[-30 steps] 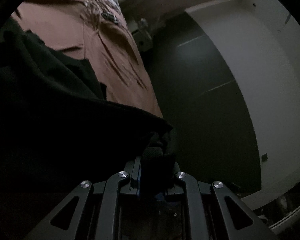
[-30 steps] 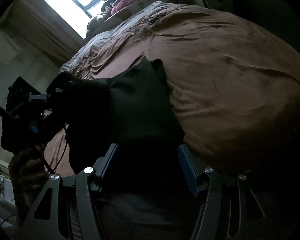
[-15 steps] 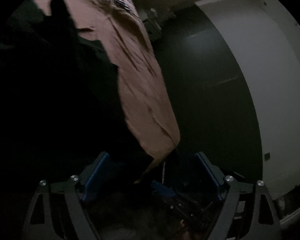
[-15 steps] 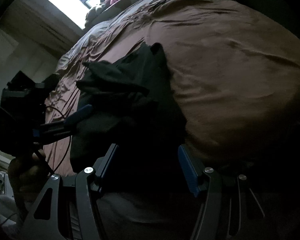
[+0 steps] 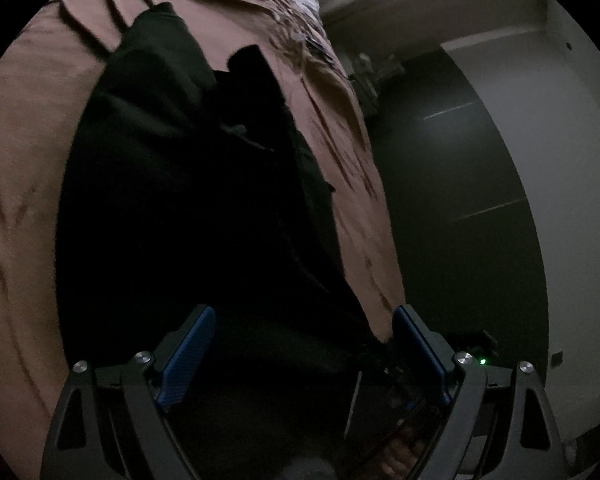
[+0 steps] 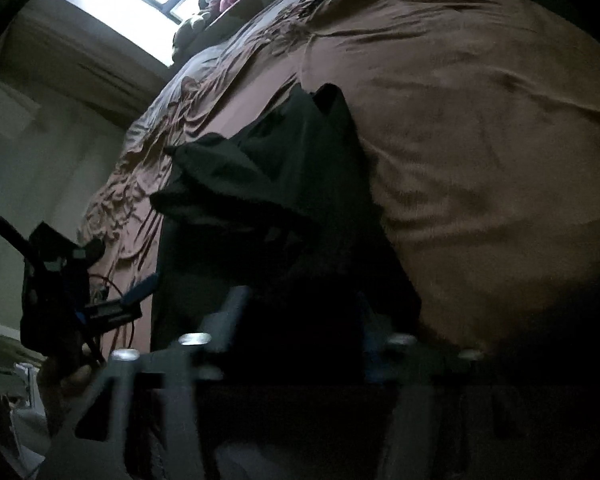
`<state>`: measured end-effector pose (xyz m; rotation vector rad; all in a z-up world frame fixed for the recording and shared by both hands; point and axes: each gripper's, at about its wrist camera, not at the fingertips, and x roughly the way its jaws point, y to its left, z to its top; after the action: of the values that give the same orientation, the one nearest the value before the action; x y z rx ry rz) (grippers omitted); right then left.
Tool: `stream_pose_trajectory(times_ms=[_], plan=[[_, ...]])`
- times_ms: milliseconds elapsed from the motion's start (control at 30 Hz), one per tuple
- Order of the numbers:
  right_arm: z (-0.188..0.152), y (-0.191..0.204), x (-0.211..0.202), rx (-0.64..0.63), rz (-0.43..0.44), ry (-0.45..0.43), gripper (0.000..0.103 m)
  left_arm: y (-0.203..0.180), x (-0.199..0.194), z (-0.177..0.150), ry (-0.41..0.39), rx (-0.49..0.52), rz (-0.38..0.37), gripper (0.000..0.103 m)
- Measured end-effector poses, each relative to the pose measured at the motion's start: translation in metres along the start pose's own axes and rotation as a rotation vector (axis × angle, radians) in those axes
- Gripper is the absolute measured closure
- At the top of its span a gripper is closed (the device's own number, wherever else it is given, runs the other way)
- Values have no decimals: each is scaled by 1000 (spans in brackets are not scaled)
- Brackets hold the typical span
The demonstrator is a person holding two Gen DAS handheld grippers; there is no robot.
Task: Fold small clothes
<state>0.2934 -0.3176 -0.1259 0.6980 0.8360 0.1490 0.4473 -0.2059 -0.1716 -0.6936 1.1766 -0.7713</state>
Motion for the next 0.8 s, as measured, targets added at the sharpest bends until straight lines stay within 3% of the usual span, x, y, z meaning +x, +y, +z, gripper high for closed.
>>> stream_pose_trajectory(times_ms=[233, 433, 600, 633, 733, 767, 800], plan=[[-9, 0, -16, -30, -45, -42, 95, 7, -7, -1, -8, -1, 13, 12], [-22, -12, -9, -9, -98, 8, 95, 25, -36, -10, -49, -12, 74, 12], [-21, 10, -22, -110, -142, 8, 93, 42, -43, -13, -59, -38, 110, 12], [-19, 19, -28, -144, -167, 2, 89, 46, -44, -13, -60, -43, 112, 12], [-13, 34, -40, -214, -227, -30, 60, 52, -44, -16, -61, -56, 117, 13], [-10, 40, -45, -245, -224, -49, 45, 55, -45, -17, -57, -60, 116, 13], [-9, 44, -48, -265, -222, -59, 40, 56, -45, -18, -53, -63, 113, 13]])
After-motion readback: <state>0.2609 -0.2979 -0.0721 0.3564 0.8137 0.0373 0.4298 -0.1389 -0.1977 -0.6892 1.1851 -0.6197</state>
